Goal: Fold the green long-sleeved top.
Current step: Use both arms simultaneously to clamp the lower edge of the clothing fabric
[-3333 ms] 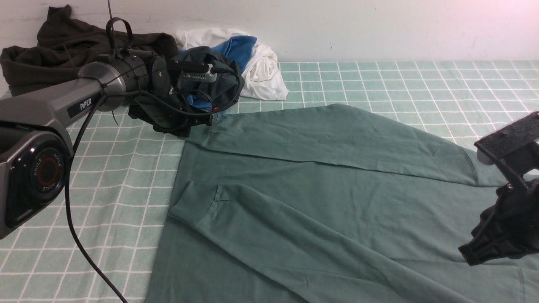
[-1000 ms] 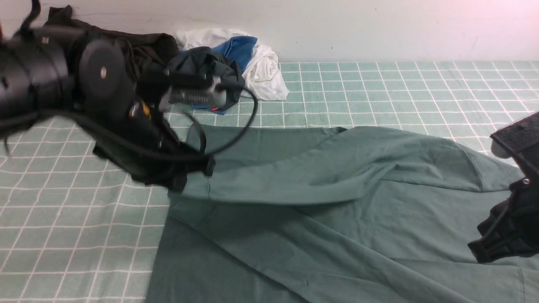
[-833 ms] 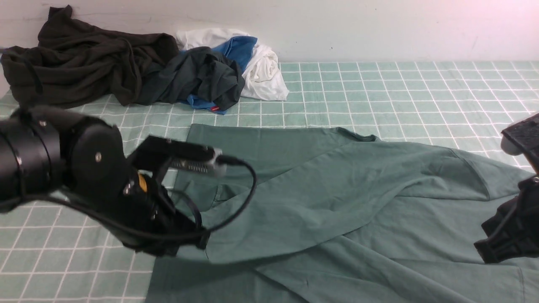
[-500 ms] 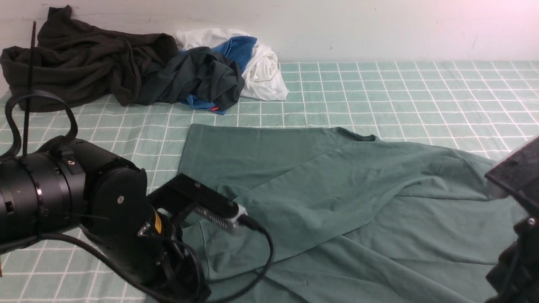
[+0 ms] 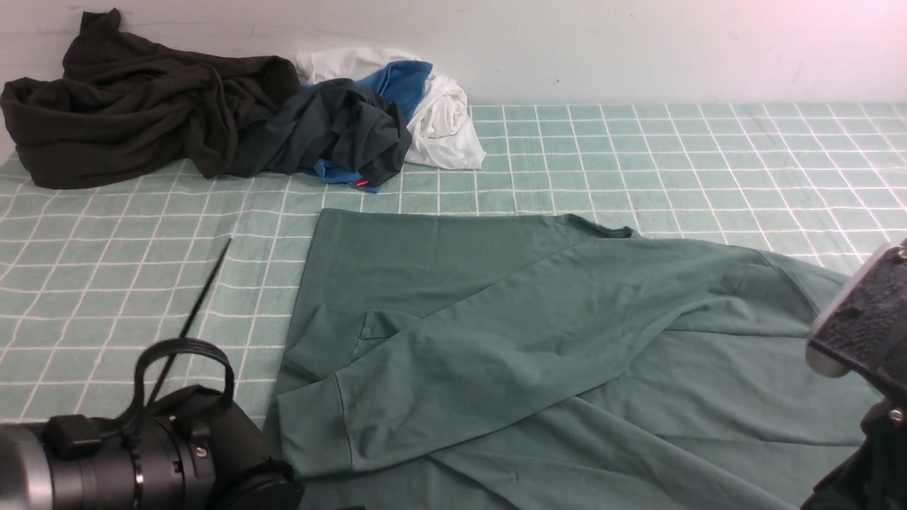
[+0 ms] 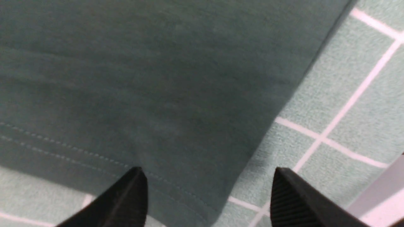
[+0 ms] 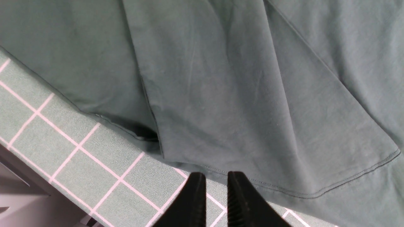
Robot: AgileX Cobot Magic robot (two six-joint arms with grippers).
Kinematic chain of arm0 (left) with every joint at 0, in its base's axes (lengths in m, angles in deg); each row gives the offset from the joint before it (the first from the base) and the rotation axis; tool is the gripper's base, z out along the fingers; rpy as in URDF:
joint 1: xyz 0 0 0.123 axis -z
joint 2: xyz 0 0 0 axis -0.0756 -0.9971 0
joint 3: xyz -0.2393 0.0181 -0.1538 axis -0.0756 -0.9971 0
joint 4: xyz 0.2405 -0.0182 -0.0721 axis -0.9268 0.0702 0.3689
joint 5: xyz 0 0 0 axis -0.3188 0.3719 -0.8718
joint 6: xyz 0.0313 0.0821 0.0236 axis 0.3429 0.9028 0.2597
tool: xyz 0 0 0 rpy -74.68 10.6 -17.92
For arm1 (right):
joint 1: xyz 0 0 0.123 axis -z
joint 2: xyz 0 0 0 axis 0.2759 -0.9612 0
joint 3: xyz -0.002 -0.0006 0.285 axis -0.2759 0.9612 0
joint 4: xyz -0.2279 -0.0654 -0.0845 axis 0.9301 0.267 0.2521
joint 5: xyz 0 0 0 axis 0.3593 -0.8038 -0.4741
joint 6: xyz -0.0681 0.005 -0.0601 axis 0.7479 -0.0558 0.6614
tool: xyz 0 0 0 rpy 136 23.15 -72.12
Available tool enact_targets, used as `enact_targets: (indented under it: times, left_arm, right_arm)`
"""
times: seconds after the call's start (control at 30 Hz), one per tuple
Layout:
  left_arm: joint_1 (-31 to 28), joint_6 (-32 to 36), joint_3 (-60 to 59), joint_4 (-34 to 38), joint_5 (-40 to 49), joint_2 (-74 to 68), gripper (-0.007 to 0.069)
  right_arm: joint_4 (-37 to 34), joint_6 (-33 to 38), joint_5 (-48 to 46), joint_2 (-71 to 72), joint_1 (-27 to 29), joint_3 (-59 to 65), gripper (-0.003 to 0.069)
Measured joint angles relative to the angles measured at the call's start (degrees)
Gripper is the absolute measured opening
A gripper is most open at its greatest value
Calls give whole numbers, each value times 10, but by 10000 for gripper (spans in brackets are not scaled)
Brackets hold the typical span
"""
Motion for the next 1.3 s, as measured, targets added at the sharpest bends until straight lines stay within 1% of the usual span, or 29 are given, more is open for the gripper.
enact_targets:
  times: [0.1, 0.2, 0.23, 0.3, 0.4, 0.43, 0.47, 0.53, 0.63, 0.77, 0.83, 0.87, 0.93, 0.97, 1.03, 1.07, 1.1, 1.17, 1.3]
  left_arm:
    - [1, -2, -1, -13, -10, -5, 464]
    - [2, -33, 2, -44, -20, -7, 372]
    - [2, -35, 2, -44, -21, -7, 365]
    - [2, -65, 13, -66, -20, -8, 237]
    - [2, -73, 18, -73, -20, -8, 132]
    - [2, -74, 18, -73, -20, -8, 123]
    - [2, -75, 19, -75, -22, -8, 67]
    - [2, -75, 20, -75, -24, -8, 22]
    - [2, -79, 34, -76, -12, -7, 8]
    - [2, -93, 48, -76, 15, 30, 9]
    - [2, -96, 47, -76, 35, 60, 9]
    - [2, -96, 41, -76, 50, 81, 9]
    - [2, -96, 29, -76, 64, 104, 9]
    - [2, -96, 25, -76, 69, 109, 9]
    - [2, -96, 12, -76, 81, 119, 9]
    - [2, -96, 9, -76, 86, 120, 9]
    - [2, -96, 8, -76, 86, 120, 9]
    - [2, -96, 5, -76, 86, 120, 9]
    - [2, -96, 1, -76, 76, 120, 9]
  right_arm:
    - [0, 0, 1, 0, 0, 0, 104]
    - [0, 1, 1, 0, 0, 0, 106]
    - [0, 1, 1, 0, 0, 0, 106]
    - [1, 1, 1, 0, 0, 0, 105]
    - [1, 1, 1, 0, 0, 0, 105]
    - [1, 1, 1, 0, 0, 0, 105]
    - [2, 2, 1, 0, 0, 0, 105]
    - [4, 13, 1, 0, 0, 0, 105]
    - [1, 49, 0, 0, 0, 0, 121]
    - [-14, 121, 2, 0, 0, 14, 206]
    - [-21, 168, 8, 0, 0, 34, 281]
    - [-23, 200, 22, 0, 0, 57, 345]
    - [-20, 235, 49, 0, 0, 96, 433]
    - [-17, 244, 61, 0, 0, 104, 449]
    - [1, 261, 107, -6, 0, 152, 524]
    - [13, 263, 125, -13, 0, 170, 542]
    - [15, 263, 129, -15, 0, 173, 545]
    - [46, 265, 170, -39, 0, 207, 563]
    - [82, 257, 227, -87, 0, 228, 560]
